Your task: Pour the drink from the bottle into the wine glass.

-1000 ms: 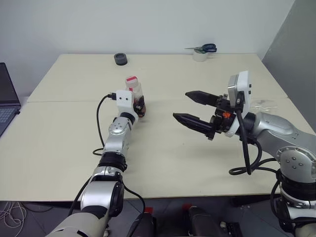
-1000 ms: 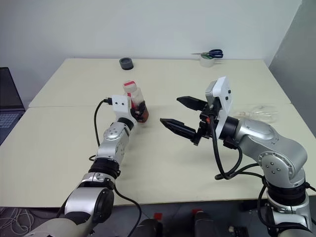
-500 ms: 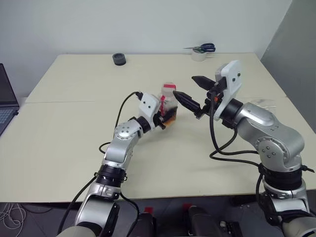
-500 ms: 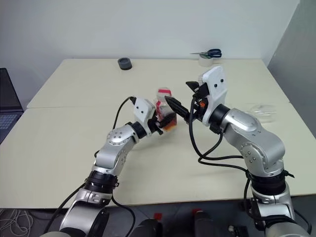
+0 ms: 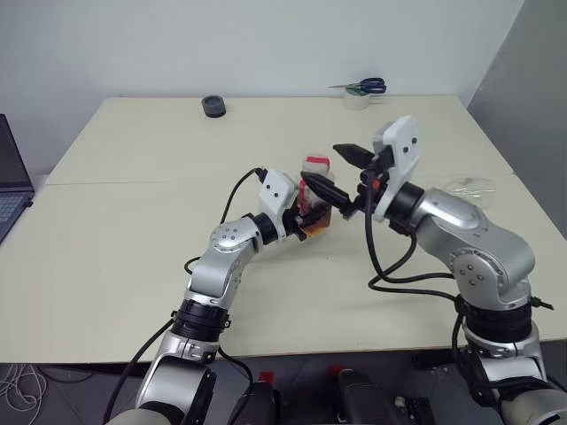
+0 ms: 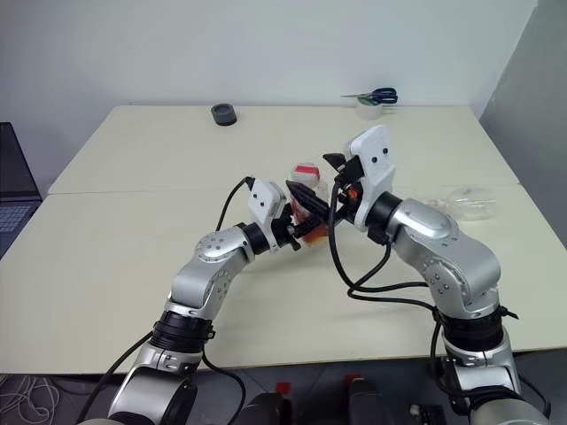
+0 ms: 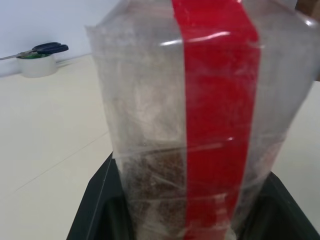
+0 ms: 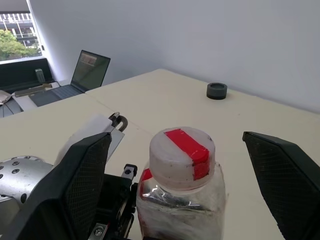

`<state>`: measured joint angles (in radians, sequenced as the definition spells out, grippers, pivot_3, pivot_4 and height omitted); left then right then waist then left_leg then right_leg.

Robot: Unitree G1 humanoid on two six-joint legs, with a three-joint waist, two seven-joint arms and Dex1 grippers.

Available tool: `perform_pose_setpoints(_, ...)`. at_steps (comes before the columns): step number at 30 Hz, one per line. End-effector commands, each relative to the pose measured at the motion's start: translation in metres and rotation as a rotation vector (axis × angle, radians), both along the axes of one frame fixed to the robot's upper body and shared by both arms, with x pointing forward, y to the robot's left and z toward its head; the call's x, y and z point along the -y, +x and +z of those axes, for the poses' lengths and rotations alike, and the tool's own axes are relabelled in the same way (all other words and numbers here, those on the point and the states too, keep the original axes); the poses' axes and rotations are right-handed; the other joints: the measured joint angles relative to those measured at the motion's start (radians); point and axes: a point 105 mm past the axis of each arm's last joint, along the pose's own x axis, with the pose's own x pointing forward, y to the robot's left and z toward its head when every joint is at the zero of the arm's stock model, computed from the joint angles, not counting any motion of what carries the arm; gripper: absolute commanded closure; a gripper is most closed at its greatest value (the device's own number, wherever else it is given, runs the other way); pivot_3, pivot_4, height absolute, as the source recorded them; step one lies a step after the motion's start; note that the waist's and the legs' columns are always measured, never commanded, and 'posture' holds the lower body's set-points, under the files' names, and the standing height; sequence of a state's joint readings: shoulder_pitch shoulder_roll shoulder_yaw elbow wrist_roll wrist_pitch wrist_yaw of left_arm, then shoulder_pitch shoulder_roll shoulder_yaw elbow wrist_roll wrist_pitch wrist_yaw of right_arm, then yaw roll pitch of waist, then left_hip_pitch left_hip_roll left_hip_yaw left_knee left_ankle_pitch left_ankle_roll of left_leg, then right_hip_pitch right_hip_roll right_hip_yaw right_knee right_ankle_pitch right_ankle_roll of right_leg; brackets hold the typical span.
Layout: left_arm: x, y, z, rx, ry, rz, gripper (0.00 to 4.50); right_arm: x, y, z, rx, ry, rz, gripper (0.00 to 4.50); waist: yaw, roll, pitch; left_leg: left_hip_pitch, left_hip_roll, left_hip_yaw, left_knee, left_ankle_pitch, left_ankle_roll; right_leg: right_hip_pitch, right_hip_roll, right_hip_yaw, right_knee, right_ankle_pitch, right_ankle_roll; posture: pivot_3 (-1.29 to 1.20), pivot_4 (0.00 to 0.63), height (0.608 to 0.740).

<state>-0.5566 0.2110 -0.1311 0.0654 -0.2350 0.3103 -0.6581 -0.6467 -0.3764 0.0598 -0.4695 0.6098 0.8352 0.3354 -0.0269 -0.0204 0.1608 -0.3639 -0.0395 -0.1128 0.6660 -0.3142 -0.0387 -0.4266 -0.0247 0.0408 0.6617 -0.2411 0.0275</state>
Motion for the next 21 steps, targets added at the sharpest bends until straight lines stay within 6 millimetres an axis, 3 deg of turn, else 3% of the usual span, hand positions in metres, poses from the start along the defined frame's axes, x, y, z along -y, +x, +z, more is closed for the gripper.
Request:
perform_pose_setpoints(1, 0.0082, -0.0096, 0.0221, 0.079, -0.021, -0.05, 2.69, -0.0046, -0.0037, 0.0084, 0.043, 0.006, 0.023, 0.0, 0.0, 0.0, 0.0, 0.0, 0.0, 0.0, 0.0, 0.0, 0.0, 0.0, 0.0, 0.0, 0.0, 0.0, 0.0, 0.0, 0.15, 0.74)
perform_pose_setpoints(16, 0.0108, -0.0138, 0.0211, 0.082, -0.012, -0.064, 2.69, -0.005, 0.0012, 0.0093, 0.03, 0.04, 0.017, 0.0, 0.0, 0.0, 0.0, 0.0, 0.0, 0.0, 0.0, 0.0, 0.0, 0.0, 0.0, 0.0, 0.0, 0.0, 0.0, 0.0, 0.15, 0.74)
perform_pose_setpoints(19, 0.0113, -0.0126, 0.0216, 0.084, -0.01, -0.064, 2.69, -0.0049, 0.0009, 0.0067, 0.026, 0.032, 0.02, 0.64, 0.0, 0.0, 0.0, 0.0, 0.0, 0.0, 0.0, 0.0, 0.0, 0.0, 0.0, 0.0, 0.0, 0.0, 0.0, 0.0, 0.15, 0.74)
perform_pose_setpoints(21, 0.0114, -0.0117, 0.0225, 0.086, -0.01, -0.063, 2.69, -0.0048, 0.0007, 0.005, 0.024, 0.026, 0.021, 1.31, 0.0, 0.0, 0.0, 0.0, 0.0, 0.0, 0.0, 0.0, 0.0, 0.0, 0.0, 0.0, 0.0, 0.0, 0.0, 0.0, 0.15, 0.74)
